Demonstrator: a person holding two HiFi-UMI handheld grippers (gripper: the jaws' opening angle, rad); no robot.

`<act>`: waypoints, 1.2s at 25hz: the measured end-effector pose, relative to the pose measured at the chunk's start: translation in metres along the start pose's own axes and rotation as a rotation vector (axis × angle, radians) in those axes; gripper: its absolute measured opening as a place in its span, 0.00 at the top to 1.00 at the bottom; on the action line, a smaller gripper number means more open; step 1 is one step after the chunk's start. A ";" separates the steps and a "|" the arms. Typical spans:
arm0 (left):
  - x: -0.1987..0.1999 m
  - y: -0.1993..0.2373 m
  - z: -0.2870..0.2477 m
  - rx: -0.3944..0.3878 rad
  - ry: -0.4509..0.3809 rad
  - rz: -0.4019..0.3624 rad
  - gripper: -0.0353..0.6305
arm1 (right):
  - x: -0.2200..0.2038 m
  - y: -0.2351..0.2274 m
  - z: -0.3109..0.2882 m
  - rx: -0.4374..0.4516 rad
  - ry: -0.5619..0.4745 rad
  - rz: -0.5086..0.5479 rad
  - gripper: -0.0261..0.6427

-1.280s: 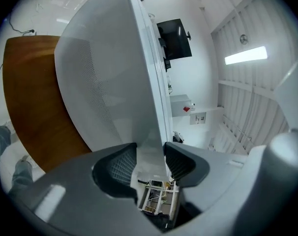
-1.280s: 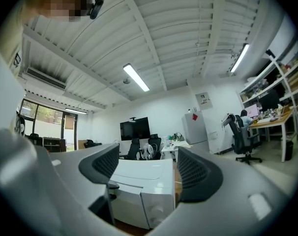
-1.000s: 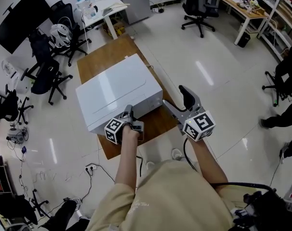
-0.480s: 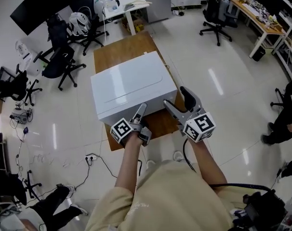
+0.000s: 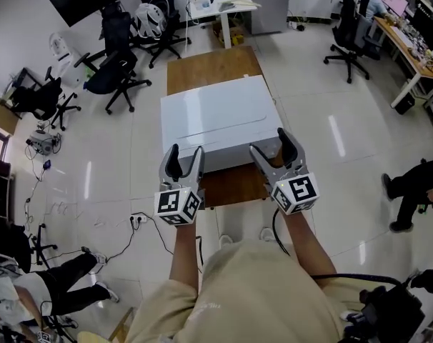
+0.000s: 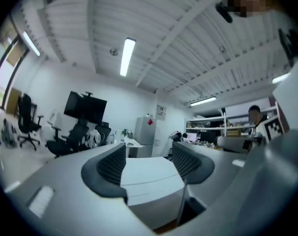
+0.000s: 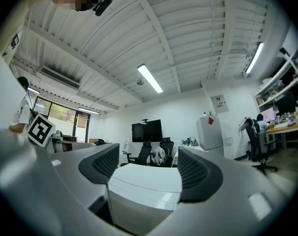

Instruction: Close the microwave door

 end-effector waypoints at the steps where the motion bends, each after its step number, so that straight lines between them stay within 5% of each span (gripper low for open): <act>1: 0.002 -0.001 0.002 0.020 -0.008 -0.052 0.52 | -0.002 -0.001 -0.001 -0.001 0.001 0.003 0.42; 9: 0.013 -0.004 0.015 0.136 -0.019 -0.412 0.47 | -0.005 0.010 -0.012 -0.057 0.053 0.046 0.42; 17: 0.017 -0.004 0.018 0.149 -0.013 -0.342 0.47 | 0.002 0.011 -0.009 -0.080 0.067 0.054 0.42; 21: 0.015 -0.007 0.018 0.151 0.084 -0.318 0.47 | 0.007 0.008 -0.009 -0.100 0.051 0.052 0.42; 25: 0.015 -0.007 0.006 0.116 0.016 -0.325 0.47 | 0.011 0.006 -0.011 -0.145 0.040 0.063 0.42; 30: 0.008 -0.015 0.002 0.113 0.056 -0.309 0.47 | 0.009 0.002 -0.008 -0.157 0.050 0.065 0.42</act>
Point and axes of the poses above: the fingertips, and each gripper's own axes: z backward along the fingers, y to its left, x out of its top, the point moved 6 cm from there along z, backward along the fingers, and after that the axes turned 4 degrees about z, right-handed, at the moved point
